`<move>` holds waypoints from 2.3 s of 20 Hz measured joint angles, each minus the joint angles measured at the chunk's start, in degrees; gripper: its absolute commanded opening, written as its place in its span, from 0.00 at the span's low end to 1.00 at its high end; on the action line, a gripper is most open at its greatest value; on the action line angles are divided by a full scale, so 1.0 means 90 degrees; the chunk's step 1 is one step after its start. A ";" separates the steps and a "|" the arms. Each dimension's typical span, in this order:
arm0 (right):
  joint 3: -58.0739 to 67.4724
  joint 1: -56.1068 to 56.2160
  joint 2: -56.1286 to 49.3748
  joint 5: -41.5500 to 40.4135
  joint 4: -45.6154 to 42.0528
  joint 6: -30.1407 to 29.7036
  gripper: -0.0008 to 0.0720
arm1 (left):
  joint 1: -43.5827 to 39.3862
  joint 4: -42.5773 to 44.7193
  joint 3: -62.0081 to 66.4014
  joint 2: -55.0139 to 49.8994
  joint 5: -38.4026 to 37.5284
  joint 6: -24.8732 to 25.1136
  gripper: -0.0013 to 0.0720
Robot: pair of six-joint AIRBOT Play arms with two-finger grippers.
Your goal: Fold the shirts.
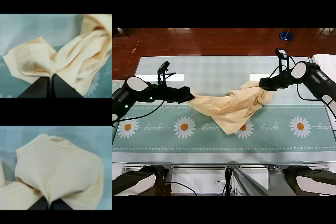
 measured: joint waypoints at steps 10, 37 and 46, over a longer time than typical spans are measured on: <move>0.0080 -0.0053 0.0194 0.0542 0.0583 -0.0542 0.64 | -0.0486 -0.0493 -0.0002 -0.0571 0.0364 0.0316 0.08; 0.2353 -0.0053 -0.2045 0.2057 0.0731 -0.2042 0.85 | -0.0588 -0.0520 -0.0002 -0.0629 -0.0539 0.1030 0.08; 0.2397 -0.0053 -0.2239 0.1435 0.0471 -0.2208 0.04 | -0.0731 -0.0520 0.0000 -0.0634 -0.0583 0.1168 0.08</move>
